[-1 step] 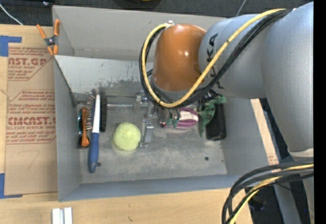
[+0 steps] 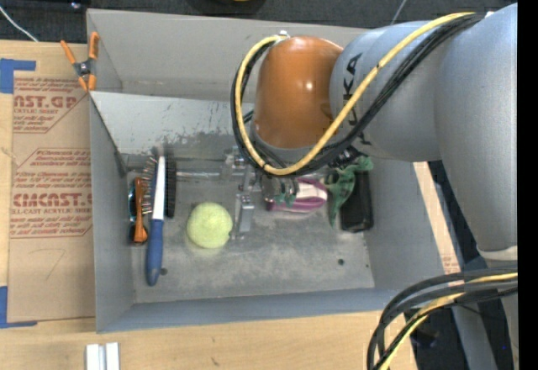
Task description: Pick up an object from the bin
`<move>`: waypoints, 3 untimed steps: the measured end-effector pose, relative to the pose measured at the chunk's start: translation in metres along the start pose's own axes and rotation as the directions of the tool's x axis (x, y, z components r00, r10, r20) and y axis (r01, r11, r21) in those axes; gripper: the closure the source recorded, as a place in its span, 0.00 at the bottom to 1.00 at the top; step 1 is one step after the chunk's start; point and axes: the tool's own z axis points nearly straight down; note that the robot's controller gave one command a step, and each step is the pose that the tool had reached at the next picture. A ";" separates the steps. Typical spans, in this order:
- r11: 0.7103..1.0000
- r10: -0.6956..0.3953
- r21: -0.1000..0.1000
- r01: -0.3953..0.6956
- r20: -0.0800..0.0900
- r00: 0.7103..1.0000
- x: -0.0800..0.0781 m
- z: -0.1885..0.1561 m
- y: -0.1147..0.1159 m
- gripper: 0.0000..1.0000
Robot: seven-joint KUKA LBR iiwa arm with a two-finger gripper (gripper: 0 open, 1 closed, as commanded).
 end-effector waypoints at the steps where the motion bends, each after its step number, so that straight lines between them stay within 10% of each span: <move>1: 0.999 0.037 0.000 -0.037 -0.012 0.999 0.012 0.090 0.009 0.00; 2: 0.998 0.069 -0.003 -0.069 0.004 0.998 0.013 0.023 0.010 0.00; 3: 0.999 0.037 -0.001 -0.037 -0.012 0.999 0.012 0.091 0.009 0.00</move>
Offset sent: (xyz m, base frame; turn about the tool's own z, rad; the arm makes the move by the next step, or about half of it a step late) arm -0.0139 0.0088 -0.0236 0.0707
